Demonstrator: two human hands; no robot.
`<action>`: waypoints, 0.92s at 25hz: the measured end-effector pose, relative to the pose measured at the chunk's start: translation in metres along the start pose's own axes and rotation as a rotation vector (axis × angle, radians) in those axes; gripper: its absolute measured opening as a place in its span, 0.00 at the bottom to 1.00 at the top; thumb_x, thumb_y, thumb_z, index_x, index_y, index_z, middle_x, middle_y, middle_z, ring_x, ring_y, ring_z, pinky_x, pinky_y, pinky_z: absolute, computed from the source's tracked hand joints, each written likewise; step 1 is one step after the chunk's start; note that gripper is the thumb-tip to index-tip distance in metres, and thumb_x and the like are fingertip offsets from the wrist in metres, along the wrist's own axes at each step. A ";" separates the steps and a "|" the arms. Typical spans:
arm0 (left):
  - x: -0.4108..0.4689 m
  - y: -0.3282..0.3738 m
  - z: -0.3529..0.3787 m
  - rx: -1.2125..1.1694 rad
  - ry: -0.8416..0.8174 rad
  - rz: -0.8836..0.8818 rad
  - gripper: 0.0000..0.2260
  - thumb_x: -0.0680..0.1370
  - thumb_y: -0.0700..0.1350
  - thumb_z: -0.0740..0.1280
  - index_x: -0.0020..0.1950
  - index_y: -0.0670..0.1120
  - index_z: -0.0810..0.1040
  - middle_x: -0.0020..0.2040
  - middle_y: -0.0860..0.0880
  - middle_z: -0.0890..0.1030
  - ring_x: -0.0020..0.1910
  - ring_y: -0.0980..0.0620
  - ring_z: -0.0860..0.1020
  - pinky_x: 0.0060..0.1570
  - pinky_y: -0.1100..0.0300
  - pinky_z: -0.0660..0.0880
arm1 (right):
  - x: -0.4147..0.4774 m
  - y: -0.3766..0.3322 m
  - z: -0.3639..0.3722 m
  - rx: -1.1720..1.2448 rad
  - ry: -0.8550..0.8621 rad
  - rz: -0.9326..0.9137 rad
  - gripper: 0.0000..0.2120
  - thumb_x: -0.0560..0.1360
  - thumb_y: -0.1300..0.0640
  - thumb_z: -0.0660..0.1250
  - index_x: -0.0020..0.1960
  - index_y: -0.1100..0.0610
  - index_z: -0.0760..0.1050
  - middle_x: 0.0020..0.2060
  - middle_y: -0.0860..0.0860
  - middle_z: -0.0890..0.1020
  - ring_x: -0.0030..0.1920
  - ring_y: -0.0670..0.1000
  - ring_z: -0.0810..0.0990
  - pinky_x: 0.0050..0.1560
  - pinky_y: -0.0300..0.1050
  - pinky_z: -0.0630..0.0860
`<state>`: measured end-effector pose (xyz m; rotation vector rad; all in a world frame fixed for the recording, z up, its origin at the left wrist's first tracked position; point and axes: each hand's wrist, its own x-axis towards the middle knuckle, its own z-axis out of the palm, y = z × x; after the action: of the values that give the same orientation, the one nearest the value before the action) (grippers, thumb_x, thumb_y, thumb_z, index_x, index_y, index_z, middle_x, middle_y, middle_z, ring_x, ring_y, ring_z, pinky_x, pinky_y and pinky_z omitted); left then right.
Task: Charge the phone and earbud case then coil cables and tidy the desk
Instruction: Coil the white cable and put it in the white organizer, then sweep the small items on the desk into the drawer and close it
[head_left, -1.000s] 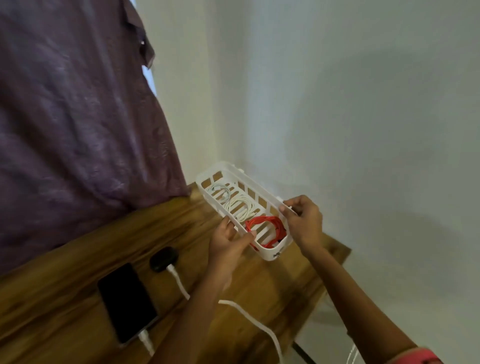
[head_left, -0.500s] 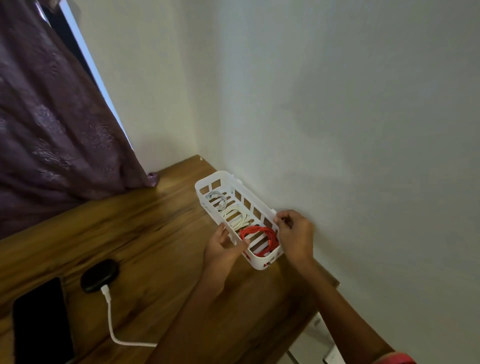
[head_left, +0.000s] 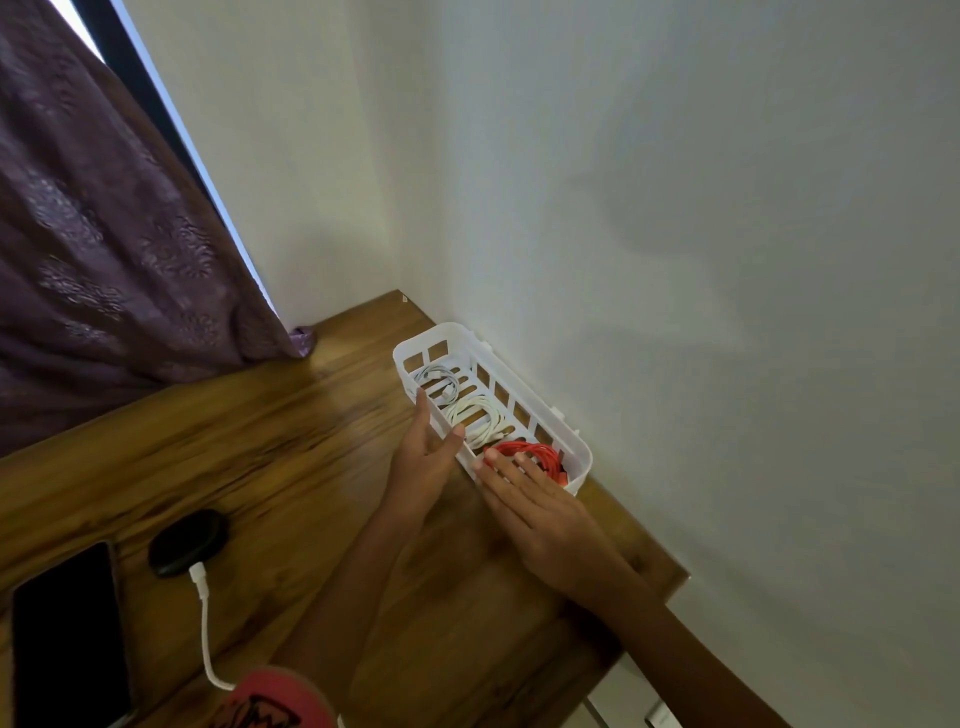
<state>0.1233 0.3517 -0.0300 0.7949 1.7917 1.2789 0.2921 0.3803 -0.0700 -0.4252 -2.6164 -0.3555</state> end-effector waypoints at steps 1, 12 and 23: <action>0.002 0.001 0.003 0.017 -0.011 0.003 0.30 0.78 0.45 0.62 0.75 0.56 0.49 0.72 0.47 0.67 0.68 0.46 0.69 0.65 0.44 0.70 | -0.001 0.003 0.000 -0.011 -0.019 0.007 0.31 0.66 0.58 0.75 0.67 0.59 0.70 0.65 0.55 0.75 0.68 0.54 0.68 0.67 0.52 0.60; 0.002 0.001 0.007 0.067 0.021 0.041 0.31 0.79 0.45 0.61 0.75 0.55 0.46 0.67 0.47 0.73 0.62 0.49 0.74 0.57 0.58 0.73 | 0.001 0.004 -0.007 0.039 -0.059 0.065 0.31 0.66 0.63 0.75 0.67 0.62 0.69 0.66 0.57 0.73 0.68 0.56 0.69 0.68 0.54 0.61; -0.129 -0.012 -0.076 0.114 0.174 0.173 0.30 0.76 0.51 0.65 0.75 0.51 0.55 0.74 0.47 0.63 0.71 0.48 0.64 0.68 0.50 0.65 | 0.024 -0.110 -0.068 0.113 0.127 0.134 0.17 0.76 0.57 0.59 0.62 0.62 0.75 0.64 0.60 0.75 0.67 0.60 0.70 0.70 0.59 0.58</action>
<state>0.1214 0.2049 0.0032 0.9442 1.9840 1.4036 0.2599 0.2629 -0.0193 -0.5193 -2.4552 -0.1831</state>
